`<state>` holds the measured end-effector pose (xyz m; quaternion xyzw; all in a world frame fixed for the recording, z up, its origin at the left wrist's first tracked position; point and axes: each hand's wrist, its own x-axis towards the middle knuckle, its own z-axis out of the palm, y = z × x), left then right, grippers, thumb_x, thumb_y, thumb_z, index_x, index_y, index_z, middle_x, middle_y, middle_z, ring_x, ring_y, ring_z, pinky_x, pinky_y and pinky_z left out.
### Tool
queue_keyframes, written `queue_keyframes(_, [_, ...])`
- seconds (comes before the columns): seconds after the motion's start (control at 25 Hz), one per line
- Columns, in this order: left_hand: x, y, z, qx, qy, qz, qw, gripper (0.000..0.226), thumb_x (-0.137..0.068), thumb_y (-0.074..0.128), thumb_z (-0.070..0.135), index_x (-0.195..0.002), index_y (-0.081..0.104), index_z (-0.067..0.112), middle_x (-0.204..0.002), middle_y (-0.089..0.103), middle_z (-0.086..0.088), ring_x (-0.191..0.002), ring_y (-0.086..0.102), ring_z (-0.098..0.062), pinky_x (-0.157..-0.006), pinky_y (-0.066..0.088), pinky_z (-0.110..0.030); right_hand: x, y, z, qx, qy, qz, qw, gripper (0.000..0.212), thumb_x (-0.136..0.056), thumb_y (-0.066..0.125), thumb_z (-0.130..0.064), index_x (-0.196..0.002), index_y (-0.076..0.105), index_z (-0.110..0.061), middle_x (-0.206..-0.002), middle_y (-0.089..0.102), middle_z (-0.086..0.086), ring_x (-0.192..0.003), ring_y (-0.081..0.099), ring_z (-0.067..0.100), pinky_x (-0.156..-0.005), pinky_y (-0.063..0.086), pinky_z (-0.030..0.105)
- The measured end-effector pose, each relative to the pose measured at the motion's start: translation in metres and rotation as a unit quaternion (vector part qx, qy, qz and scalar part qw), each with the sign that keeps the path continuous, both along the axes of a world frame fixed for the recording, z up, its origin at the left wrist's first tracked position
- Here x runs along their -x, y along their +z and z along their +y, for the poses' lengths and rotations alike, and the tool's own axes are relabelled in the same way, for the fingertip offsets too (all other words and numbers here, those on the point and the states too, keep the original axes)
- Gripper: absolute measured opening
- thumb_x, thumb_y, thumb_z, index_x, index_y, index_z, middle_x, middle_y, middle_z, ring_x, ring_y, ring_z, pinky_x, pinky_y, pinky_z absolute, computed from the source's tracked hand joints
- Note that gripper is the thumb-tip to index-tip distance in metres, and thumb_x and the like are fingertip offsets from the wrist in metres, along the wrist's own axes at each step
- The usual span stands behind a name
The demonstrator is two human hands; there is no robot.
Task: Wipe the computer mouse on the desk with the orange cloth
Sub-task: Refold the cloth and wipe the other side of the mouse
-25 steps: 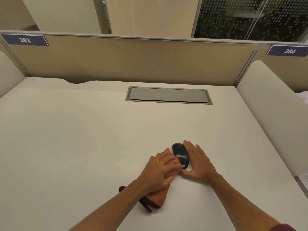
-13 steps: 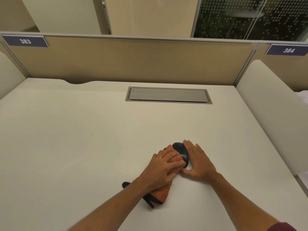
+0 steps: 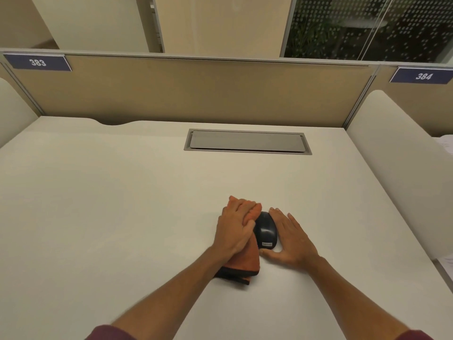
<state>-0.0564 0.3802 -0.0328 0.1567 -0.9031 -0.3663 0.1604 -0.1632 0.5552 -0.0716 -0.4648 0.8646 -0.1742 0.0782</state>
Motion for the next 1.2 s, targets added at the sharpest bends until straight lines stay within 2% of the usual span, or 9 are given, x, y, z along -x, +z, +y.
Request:
queue_keyframes(0.12, [0.004,-0.009,0.006,0.016,-0.046,-0.060,0.997,0.044,-0.086,0.038,0.040,-0.125,0.058,0.033,-0.125,0.057,0.010,-0.112,0.052,-0.019,-0.092,0.048,-0.044,-0.001,0.000,0.000,0.006,0.002,-0.003,1.000,0.107,-0.074,0.055,-0.079,-0.153,0.011,-0.022,-0.161,0.017,-0.006,-0.149,0.008,0.006,-0.124,0.006,0.037])
queue_keyframes(0.24, [-0.008,-0.014,0.000,0.044,-0.067,-0.047,0.996,0.037,-0.083,0.045,0.038,-0.115,0.062,0.030,-0.113,0.059,0.010,-0.098,0.052,-0.016,-0.084,0.049,-0.041,0.001,-0.001,0.001,-0.001,0.003,0.003,1.000,0.107,-0.075,0.054,-0.079,-0.154,0.010,-0.021,-0.161,0.017,-0.005,-0.149,0.007,0.005,-0.123,0.009,0.039])
queue_keyframes(0.36, [-0.012,-0.009,-0.013,0.044,-0.060,-0.062,0.995,0.029,-0.090,0.048,0.045,-0.106,0.066,0.028,-0.104,0.059,0.009,-0.093,0.053,-0.013,-0.084,0.050,-0.039,0.001,0.000,0.001,-0.003,0.005,0.005,1.000,0.108,-0.074,0.053,-0.080,-0.154,0.010,-0.020,-0.161,0.016,-0.005,-0.149,0.006,0.005,-0.124,0.006,0.037])
queue_keyframes(0.48, [0.006,0.003,-0.015,0.018,-0.011,-0.062,0.998,0.036,-0.091,0.045,0.043,-0.118,0.063,0.027,-0.119,0.058,0.005,-0.107,0.053,-0.017,-0.094,0.047,-0.041,0.000,0.001,0.001,-0.002,0.005,0.000,1.000,0.108,-0.074,0.053,-0.080,-0.154,0.010,-0.020,-0.162,0.015,-0.006,-0.149,0.007,0.005,-0.124,0.007,0.038])
queue_keyframes(0.64, [0.038,0.014,-0.006,0.072,-0.049,-0.140,0.986,0.040,-0.096,0.046,0.026,-0.135,0.052,0.028,-0.143,0.044,0.000,-0.129,0.039,-0.026,-0.105,0.037,-0.051,-0.001,0.003,0.000,0.008,-0.001,-0.005,1.000,0.106,-0.074,0.055,-0.080,-0.153,0.012,-0.023,-0.161,0.018,-0.007,-0.149,0.009,0.005,-0.124,0.008,0.039])
queue_keyframes(0.92, [0.057,0.022,-0.014,0.227,-0.087,-0.237,0.941,0.032,-0.101,0.041,0.025,-0.126,0.062,0.025,-0.136,0.049,-0.003,-0.124,0.041,-0.030,-0.104,0.034,-0.051,0.000,0.004,0.001,-0.002,0.004,-0.003,1.000,0.108,-0.074,0.053,-0.079,-0.154,0.010,-0.021,-0.162,0.015,-0.006,-0.149,0.006,0.005,-0.124,0.006,0.037])
queue_keyframes(1.0, [0.053,0.021,-0.029,0.194,-0.069,-0.204,0.957,0.031,-0.102,0.041,0.030,-0.127,0.060,0.025,-0.137,0.048,-0.003,-0.125,0.042,-0.029,-0.106,0.035,-0.051,-0.001,0.004,0.002,-0.005,0.003,-0.001,1.000,0.108,-0.074,0.053,-0.079,-0.154,0.009,-0.020,-0.162,0.013,-0.006,-0.149,0.005,0.006,-0.124,0.002,0.033])
queue_keyframes(1.08, [0.042,0.020,-0.045,0.084,-0.010,-0.112,0.990,0.033,-0.101,0.042,0.032,-0.129,0.057,0.025,-0.138,0.048,-0.002,-0.126,0.044,-0.028,-0.106,0.037,-0.050,0.000,0.005,0.001,-0.009,0.003,-0.003,1.000,0.110,-0.074,0.053,-0.080,-0.154,0.007,-0.021,-0.162,0.011,-0.007,-0.149,0.004,0.005,-0.124,0.002,0.033])
queue_keyframes(1.2, [0.024,0.026,-0.069,-0.037,0.077,0.044,0.995,0.040,-0.093,0.041,0.031,-0.129,0.056,0.022,-0.132,0.054,-0.003,-0.121,0.050,-0.024,-0.105,0.042,-0.047,0.000,0.006,0.000,-0.020,0.008,-0.008,1.000,0.113,-0.074,0.051,-0.082,-0.154,0.003,-0.020,-0.163,0.006,-0.007,-0.148,0.000,0.003,-0.124,0.000,0.033])
